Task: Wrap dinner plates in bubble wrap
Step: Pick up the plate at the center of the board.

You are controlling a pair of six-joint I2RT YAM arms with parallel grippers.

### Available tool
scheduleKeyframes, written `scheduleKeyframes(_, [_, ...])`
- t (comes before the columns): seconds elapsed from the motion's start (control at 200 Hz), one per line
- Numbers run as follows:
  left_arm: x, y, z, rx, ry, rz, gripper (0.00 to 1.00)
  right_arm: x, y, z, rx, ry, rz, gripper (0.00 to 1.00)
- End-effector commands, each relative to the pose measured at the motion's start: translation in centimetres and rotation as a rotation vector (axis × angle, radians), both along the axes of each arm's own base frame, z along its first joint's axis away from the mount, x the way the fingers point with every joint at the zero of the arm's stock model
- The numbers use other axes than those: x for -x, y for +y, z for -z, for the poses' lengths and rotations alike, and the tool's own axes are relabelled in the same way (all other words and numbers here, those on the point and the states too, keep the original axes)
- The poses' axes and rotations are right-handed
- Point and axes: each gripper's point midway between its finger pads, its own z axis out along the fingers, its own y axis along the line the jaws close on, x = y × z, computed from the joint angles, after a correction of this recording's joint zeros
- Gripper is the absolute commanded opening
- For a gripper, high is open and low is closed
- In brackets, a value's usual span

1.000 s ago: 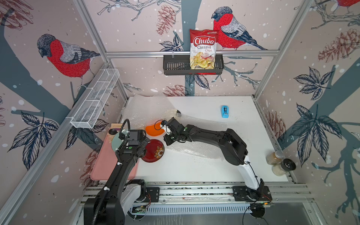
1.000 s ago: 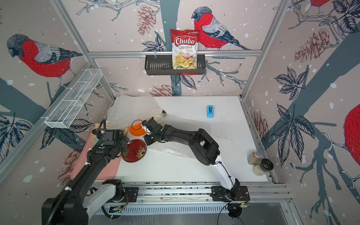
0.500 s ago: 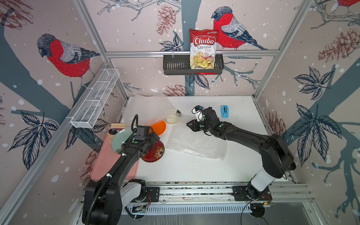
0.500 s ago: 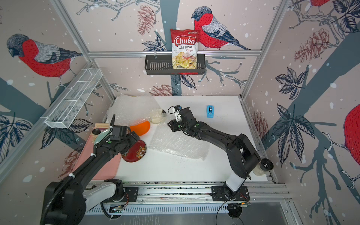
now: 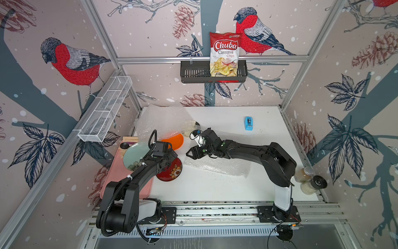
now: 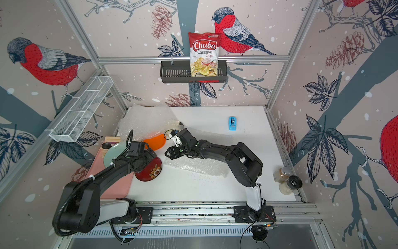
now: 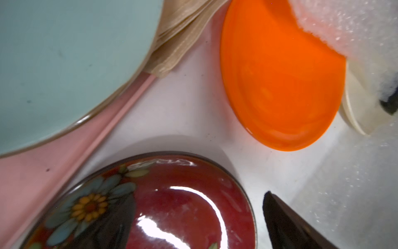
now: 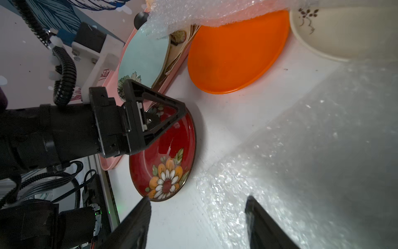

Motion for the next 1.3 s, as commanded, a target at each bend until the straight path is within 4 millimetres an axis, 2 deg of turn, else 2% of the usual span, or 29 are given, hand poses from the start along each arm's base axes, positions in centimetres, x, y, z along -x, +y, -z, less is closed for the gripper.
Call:
scheduleKeyframes(0.0, [3.2,-3.0,1.1,0.17,0.142,0.041,0.98,0.3,1.3,0.1,-0.023,0.013,-0.048,0.69])
scheduleKeyframes(0.075, [2.8,-2.5,0.3,0.145,0.131,0.023,0.98,0.4,2.3,1.0,-0.017,0.028,-0.085,0.65])
scheduleKeyframes(0.205, [3.6,2.4,-2.2,-0.084,0.116,-0.123,0.97,0.7,4.3,3.1,0.026,0.05,-0.134,0.6])
scheduleKeyframes(0.285, [4.3,4.7,-3.2,-0.161,0.083,-0.19,0.97,0.8,5.4,5.0,0.071,0.079,-0.151,0.59])
scheduleKeyframes(0.365, [5.9,6.4,-2.9,-0.184,0.085,-0.263,0.97,1.0,6.3,6.7,0.12,0.108,-0.171,0.58])
scheduleKeyframes(0.42, [6.7,6.9,-2.2,-0.155,0.086,-0.285,0.98,1.1,6.7,7.7,0.156,0.118,-0.178,0.56])
scheduleKeyframes(0.46, [6.9,6.7,-1.7,-0.121,0.076,-0.276,0.98,1.1,6.8,8.5,0.186,0.125,-0.169,0.55])
scheduleKeyframes(0.57, [6.4,4.4,-0.4,-0.014,0.047,-0.182,0.98,1.8,6.9,9.6,0.212,0.168,-0.185,0.51])
scheduleKeyframes(0.76, [6.4,2.3,1.2,0.084,0.088,-0.119,0.98,3.8,7.2,9.1,0.174,0.255,-0.277,0.44])
scheduleKeyframes(0.931, [6.5,0.7,2.6,0.165,0.123,-0.079,0.97,4.0,7.5,9.0,0.167,0.311,-0.269,0.38])
scheduleKeyframes(1.101, [6.2,0.6,2.0,0.177,0.096,-0.079,0.97,3.3,7.9,8.3,0.141,0.323,-0.221,0.23])
scheduleKeyframes(1.296, [6.0,0.6,1.4,0.17,0.079,-0.067,0.98,1.7,7.0,7.7,0.16,0.249,-0.146,0.05])
